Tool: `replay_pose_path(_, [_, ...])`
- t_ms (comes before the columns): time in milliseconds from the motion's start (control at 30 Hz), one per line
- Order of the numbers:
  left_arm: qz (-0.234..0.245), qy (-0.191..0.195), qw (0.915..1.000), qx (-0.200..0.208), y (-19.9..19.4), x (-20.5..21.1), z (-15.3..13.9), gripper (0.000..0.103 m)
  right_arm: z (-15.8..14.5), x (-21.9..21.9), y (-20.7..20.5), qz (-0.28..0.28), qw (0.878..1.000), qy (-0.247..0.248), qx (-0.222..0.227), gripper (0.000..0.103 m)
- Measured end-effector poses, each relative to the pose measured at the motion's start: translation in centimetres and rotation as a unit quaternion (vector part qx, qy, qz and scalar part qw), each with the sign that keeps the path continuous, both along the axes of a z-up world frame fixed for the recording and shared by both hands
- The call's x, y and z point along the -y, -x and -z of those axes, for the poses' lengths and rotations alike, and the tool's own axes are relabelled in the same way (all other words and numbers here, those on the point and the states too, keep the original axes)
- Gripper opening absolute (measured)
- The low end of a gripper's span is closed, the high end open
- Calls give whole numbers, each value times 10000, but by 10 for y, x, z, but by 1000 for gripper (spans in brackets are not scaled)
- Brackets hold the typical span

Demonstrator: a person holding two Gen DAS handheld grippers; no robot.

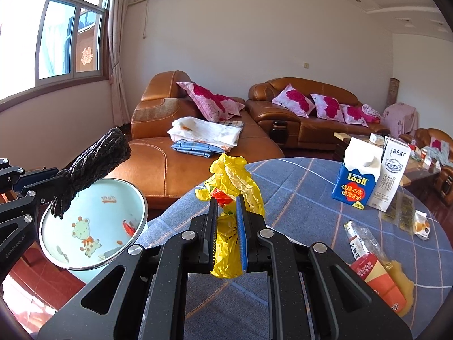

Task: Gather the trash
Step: 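Carry black brush with left tool while right tool carries yellow bag over bucket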

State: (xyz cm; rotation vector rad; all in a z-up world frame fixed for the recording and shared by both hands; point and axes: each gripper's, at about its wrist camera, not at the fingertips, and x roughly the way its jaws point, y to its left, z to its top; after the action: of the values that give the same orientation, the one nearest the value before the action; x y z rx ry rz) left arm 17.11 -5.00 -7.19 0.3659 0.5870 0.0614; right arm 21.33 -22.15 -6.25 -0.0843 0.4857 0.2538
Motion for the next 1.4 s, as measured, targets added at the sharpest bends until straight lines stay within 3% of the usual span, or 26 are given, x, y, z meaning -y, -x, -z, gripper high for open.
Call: replay_pose_path(1400, [-952,-365,9947,-136,4,-68,6,10,-5,-77,-3,-1397,9894,227,315,13])
